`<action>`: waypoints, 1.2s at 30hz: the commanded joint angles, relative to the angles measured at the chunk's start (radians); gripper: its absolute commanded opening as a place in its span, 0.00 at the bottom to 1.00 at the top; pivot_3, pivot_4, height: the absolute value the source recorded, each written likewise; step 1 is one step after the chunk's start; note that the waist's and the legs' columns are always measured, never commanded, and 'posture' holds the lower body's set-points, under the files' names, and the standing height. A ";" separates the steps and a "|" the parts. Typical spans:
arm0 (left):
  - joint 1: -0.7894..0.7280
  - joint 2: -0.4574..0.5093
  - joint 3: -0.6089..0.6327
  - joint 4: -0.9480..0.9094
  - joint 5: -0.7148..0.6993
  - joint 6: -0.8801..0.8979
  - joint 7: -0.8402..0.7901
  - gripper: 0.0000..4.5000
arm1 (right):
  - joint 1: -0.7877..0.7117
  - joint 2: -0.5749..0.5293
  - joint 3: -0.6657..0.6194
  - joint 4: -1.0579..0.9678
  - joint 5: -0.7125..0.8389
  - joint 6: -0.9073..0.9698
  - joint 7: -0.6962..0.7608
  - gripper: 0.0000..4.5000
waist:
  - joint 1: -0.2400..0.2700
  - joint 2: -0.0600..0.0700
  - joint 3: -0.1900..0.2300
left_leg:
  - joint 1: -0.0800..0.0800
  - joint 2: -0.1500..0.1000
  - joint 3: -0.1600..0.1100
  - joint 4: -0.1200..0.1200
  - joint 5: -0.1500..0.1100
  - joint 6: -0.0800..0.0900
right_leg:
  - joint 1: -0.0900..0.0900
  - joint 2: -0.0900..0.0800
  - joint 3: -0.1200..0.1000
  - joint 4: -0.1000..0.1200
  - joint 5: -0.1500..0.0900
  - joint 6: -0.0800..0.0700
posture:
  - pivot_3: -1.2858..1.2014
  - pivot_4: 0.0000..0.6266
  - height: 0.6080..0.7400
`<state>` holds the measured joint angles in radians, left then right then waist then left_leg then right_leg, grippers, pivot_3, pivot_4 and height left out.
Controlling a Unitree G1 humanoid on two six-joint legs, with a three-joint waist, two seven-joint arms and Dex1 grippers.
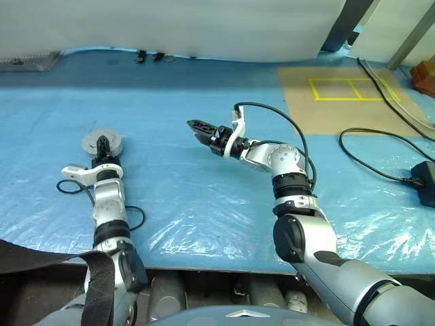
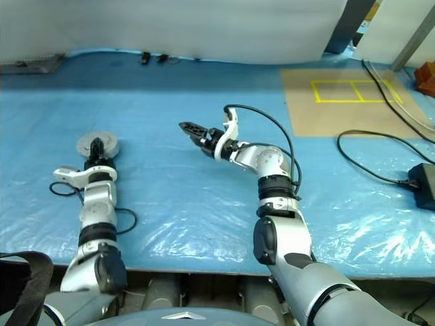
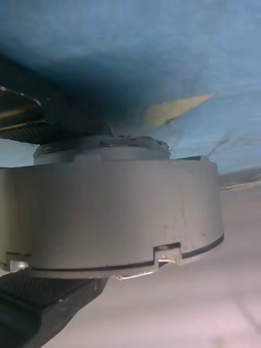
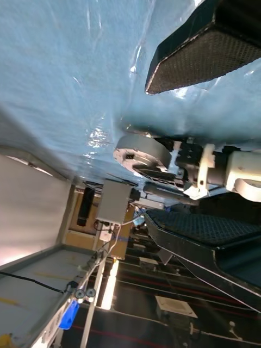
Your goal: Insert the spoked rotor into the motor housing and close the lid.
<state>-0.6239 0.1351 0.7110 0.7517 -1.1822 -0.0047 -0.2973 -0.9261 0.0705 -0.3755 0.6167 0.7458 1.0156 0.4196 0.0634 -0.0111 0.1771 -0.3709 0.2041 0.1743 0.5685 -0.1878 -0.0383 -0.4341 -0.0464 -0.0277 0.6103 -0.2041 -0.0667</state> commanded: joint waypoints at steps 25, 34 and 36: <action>-0.019 0.001 0.119 0.041 0.176 -0.274 0.067 0.99 | -0.010 -0.006 0.046 -0.028 0.007 -0.021 0.040 0.79 | 0.005 0.001 0.000 | 0.007 0.002 0.001 0.007 0.000 0.000 | 0.004 -0.002 0.002 0.008 -0.002 -0.006 | 0.52 0.24 1.00; 0.114 0.014 -0.034 -0.134 0.449 -0.386 0.120 0.99 | 0.010 -0.011 0.103 -0.061 -0.038 -0.066 0.060 0.79 | 0.009 0.000 0.000 | 0.005 0.003 0.000 0.004 0.000 0.000 | 0.003 -0.002 0.001 0.005 -0.002 -0.006 | 0.52 0.24 1.00; 0.164 0.020 -0.086 -0.216 0.503 -0.384 0.082 0.99 | 0.034 -0.029 0.177 -0.104 -0.095 -0.116 0.093 0.79 | 0.010 -0.001 0.000 | 0.004 0.003 0.000 0.004 0.000 0.000 | 0.003 -0.002 0.001 0.004 -0.002 -0.006 | 0.52 0.24 1.00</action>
<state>-0.4817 0.1363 0.6740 0.6359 -0.7405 -0.3676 -0.1763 -0.9002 0.0540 -0.2480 0.5785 0.6867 0.9445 0.4760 0.0732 -0.0119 0.1771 -0.3676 0.2073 0.1739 0.5724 -0.1880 -0.0386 -0.4312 -0.0484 -0.0275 0.6140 -0.2065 -0.0723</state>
